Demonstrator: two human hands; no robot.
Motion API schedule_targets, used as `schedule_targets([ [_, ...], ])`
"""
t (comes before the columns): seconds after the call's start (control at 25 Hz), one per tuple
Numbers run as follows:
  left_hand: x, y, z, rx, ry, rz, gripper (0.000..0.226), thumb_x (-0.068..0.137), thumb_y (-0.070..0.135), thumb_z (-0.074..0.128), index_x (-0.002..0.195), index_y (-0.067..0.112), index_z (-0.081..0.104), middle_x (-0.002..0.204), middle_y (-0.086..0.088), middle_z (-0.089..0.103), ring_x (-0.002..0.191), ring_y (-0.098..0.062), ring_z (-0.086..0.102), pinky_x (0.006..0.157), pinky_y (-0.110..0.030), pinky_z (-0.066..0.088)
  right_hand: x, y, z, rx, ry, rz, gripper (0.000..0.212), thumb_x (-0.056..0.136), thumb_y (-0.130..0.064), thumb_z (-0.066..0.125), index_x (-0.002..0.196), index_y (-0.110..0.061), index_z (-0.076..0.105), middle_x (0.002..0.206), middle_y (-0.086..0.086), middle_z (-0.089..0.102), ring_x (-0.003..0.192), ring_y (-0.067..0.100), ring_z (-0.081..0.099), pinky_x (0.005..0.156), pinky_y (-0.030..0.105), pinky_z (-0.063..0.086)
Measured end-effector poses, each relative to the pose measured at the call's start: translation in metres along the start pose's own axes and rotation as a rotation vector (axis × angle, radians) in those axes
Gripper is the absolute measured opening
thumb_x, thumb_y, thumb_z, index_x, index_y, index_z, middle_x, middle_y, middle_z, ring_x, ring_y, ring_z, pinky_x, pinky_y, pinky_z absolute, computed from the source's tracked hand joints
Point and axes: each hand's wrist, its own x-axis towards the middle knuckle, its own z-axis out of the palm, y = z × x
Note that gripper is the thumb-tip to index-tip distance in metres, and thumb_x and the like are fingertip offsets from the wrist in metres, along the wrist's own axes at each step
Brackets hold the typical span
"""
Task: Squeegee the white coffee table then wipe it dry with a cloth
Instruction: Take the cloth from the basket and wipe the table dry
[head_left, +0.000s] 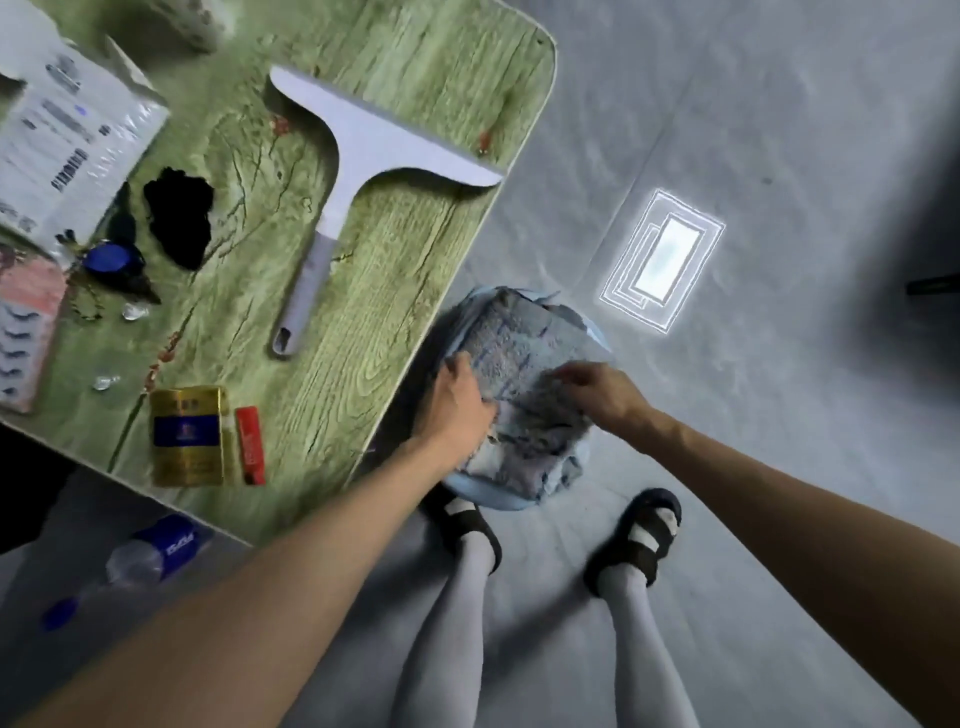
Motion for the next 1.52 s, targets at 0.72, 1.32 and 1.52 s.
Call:
schedule_targets([
  [0.72,-0.118,0.233,-0.053,-0.145,-0.062,0.103,0.026,0.068,0.020,0.074,0.085,0.007,0.060,0.081,-0.014,0.070,0.076,-0.029,0.066,0.074,-0.049,0.058,-0.176,0.048,-0.159,0.458,-0.031,-0.219,0.046,0.090,-0.004,0.060,0.134,-0.019,0.055,0.124,0.010,0.064,0.110,0.016,0.060,0.093,0.021,0.049],
  [1.32,-0.408,0.716,-0.026,-0.426,-0.369,0.386,0.040,0.075,0.003,0.075,0.062,0.018,0.040,0.060,-0.008,0.054,0.048,-0.018,0.057,0.072,-0.042,0.059,-0.532,0.169,-0.537,0.325,0.519,-0.162,0.035,0.075,-0.029,0.069,0.105,-0.027,0.050,0.099,0.001,0.067,0.088,0.022,0.062,0.068,0.029,0.046],
  [1.52,-0.383,0.819,0.037,-0.157,-0.483,0.490,0.021,0.082,0.009,0.067,0.069,0.014,0.051,0.069,-0.010,0.050,0.051,-0.015,0.043,0.047,-0.022,0.037,-0.515,0.261,-0.606,0.373,0.582,0.015,0.020,0.073,-0.014,0.055,0.089,-0.024,0.050,0.091,0.007,0.065,0.080,0.027,0.060,0.062,0.032,0.043],
])
